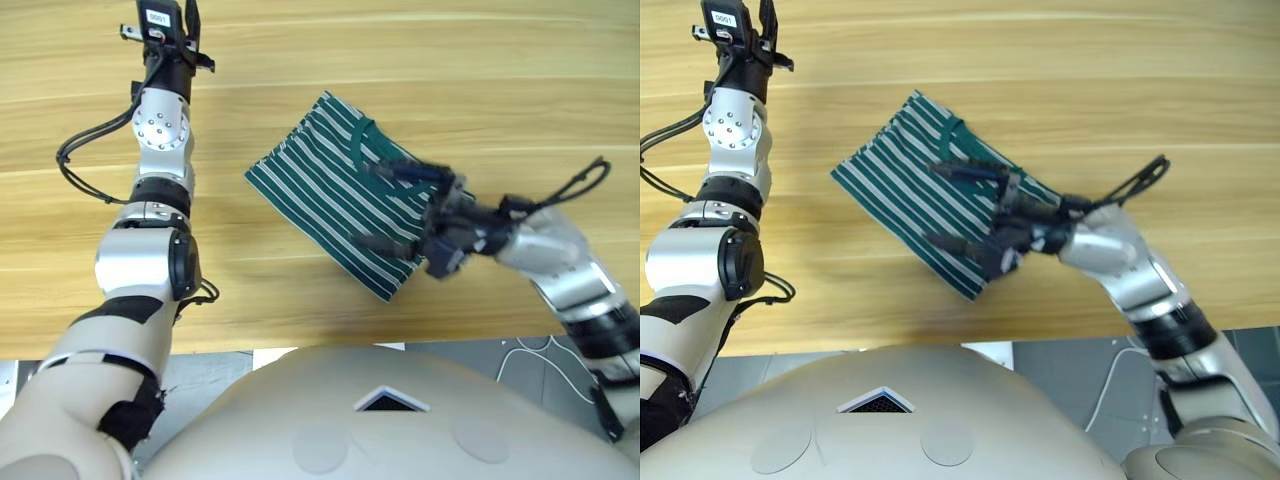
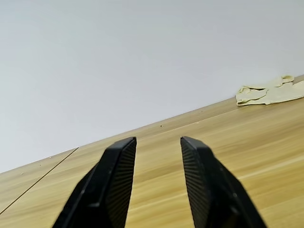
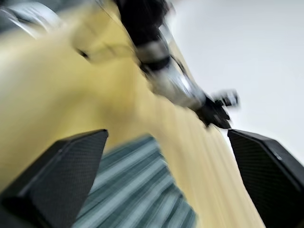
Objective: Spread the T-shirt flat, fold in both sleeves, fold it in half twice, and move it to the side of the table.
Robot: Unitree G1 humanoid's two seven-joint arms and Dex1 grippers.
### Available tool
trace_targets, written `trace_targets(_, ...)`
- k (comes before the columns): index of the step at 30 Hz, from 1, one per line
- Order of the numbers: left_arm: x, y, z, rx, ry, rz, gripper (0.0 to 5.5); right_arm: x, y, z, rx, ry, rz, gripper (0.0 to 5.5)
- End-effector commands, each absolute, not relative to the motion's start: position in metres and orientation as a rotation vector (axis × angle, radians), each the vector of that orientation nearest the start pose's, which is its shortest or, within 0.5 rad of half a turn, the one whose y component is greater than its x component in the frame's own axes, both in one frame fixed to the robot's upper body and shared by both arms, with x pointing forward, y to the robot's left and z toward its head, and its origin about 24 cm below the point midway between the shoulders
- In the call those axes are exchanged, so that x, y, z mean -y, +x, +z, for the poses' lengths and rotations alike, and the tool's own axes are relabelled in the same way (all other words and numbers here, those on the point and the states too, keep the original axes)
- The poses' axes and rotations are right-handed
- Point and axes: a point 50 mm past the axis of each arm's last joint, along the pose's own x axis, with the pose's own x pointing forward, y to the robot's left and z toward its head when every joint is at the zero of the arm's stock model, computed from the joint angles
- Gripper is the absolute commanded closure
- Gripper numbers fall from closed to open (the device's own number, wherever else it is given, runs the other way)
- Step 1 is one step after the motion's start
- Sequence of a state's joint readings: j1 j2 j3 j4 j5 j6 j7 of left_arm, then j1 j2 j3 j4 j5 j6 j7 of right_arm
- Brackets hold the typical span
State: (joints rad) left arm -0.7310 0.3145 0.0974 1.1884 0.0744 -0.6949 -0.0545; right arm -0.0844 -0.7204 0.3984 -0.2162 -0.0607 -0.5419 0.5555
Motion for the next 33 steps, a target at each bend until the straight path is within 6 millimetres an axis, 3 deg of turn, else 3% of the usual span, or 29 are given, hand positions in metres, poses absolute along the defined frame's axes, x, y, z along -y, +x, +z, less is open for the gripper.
trace_targets(1,-0.213,0.359,0.082,0.256,0.331,-0.033,3.77,0.105,0.241,0.1,0.503,-0.879,0.991,0.85)
trace_targets(7,-0.21,0.359,0.082,0.27,0.322,-0.039,3.77,0.037,0.267,0.08,0.536,-0.947,1.009,0.85)
trace_targets(15,-0.207,0.357,0.08,0.273,0.311,-0.046,3.77,0.022,0.309,0.021,0.238,-0.985,0.945,0.85)
trace_targets(23,-0.206,0.355,0.077,0.275,0.31,-0.051,3.77,0.04,0.325,-0.006,-0.049,-0.92,0.671,0.85)
trace_targets(30,-0.2,0.353,0.072,0.269,0.303,-0.064,3.77,0.078,0.346,0.001,-0.218,-0.669,0.266,0.85)
trace_targets(33,-0.199,0.352,0.071,0.271,0.304,-0.069,3.77,0.082,0.35,0.005,-0.228,-0.592,0.187,0.85)
